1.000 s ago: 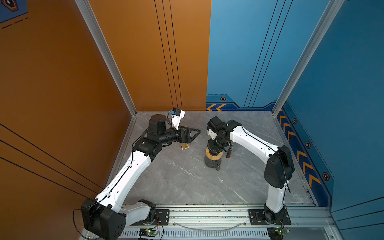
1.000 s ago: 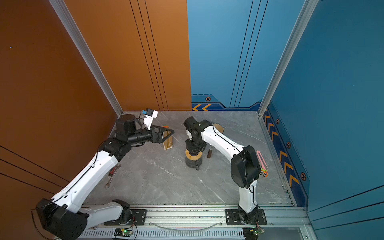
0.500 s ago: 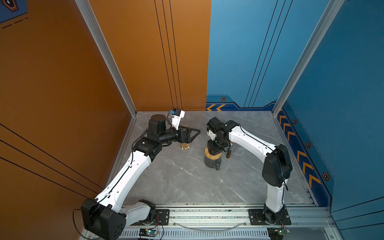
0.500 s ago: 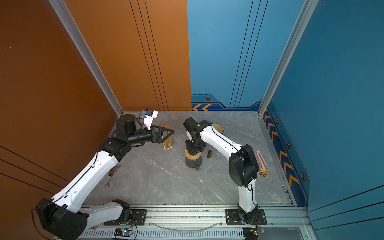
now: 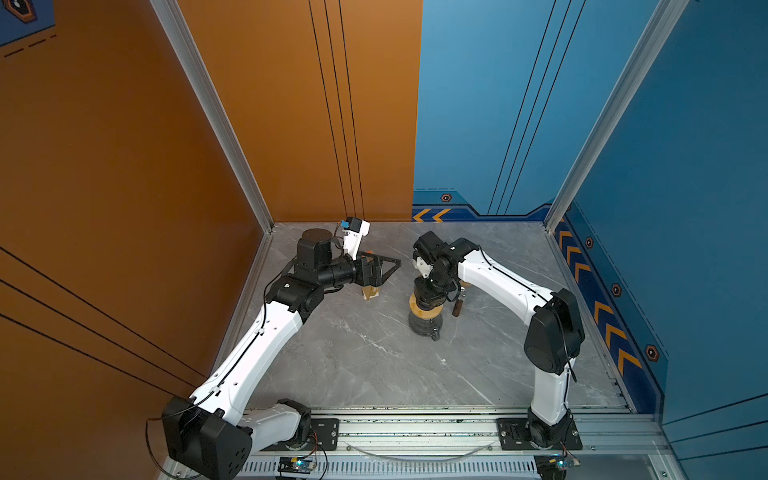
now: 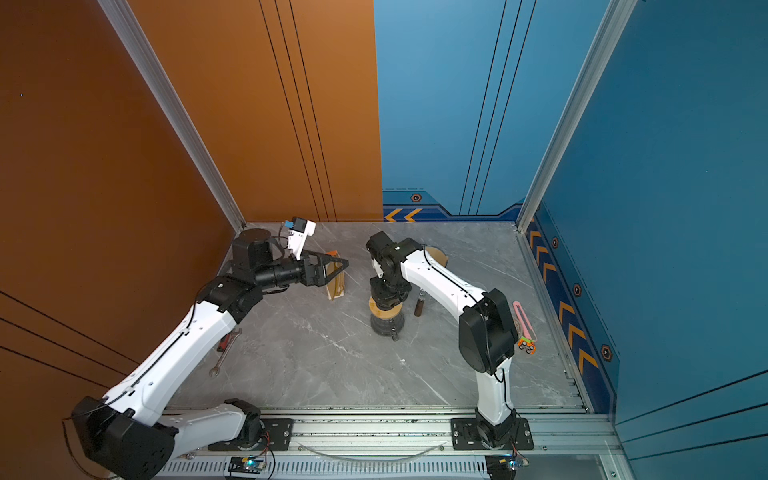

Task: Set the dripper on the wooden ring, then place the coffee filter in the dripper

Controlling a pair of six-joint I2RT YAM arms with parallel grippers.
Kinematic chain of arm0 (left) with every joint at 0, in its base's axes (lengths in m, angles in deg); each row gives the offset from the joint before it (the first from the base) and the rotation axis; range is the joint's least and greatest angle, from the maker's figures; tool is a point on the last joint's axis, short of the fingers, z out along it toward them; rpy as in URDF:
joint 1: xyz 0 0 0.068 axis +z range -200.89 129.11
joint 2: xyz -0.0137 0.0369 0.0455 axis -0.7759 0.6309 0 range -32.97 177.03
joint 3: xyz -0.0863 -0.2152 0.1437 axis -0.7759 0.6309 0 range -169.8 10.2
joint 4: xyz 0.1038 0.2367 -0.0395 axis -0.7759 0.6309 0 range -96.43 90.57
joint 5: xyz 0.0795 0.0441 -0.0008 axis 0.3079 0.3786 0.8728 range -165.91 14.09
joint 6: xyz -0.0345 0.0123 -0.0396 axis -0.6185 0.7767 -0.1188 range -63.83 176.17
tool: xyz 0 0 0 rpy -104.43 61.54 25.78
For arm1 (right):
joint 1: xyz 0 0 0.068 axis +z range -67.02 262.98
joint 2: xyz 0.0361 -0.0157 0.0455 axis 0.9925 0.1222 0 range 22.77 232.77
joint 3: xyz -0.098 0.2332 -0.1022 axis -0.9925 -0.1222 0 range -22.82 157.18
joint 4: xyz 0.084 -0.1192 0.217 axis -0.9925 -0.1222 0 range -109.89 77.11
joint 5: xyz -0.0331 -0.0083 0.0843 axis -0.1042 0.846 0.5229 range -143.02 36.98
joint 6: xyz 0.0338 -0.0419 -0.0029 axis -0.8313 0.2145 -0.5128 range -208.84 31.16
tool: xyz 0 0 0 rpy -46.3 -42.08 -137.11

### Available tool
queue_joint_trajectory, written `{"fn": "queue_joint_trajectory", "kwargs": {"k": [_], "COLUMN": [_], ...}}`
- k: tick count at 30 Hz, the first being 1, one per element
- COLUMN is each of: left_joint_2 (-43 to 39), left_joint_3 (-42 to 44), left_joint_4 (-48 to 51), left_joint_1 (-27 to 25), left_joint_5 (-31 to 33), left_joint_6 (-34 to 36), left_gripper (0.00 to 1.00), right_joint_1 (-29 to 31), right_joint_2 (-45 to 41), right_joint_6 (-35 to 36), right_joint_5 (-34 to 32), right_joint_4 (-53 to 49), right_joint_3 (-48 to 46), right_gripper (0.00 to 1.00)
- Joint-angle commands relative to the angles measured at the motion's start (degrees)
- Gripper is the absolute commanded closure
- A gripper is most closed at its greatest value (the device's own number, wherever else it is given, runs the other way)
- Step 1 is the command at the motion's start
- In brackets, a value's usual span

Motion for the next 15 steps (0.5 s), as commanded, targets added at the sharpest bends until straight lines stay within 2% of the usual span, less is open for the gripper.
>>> {"fn": "queue_joint_trajectory", "kwargs": {"k": [1, 12, 15], "left_joint_2": [-0.5, -0.1, -0.1], "left_joint_3": [0.5, 0.1, 0.1], "left_joint_4": [-0.2, 0.6, 0.7], "left_joint_1": [-0.3, -0.4, -0.4], "left_joint_5": [-0.7, -0.5, -0.5], "left_joint_6": [-0.2, -0.2, -0.1], "left_gripper": [0.02, 0.02, 0.02], "right_joint_1": [0.3, 1.3, 1.4], "right_joint_2": [0.6, 3.4, 3.7], "right_joint_6": [0.7, 1.2, 1.2], "right_joint_5": [-2.0, -4.0, -4.0], "right_joint_4": [-2.5, -4.3, -4.2], "right_joint_3": [1.9, 4.3, 4.3], "right_gripper": [0.82, 0.84, 0.79]}}
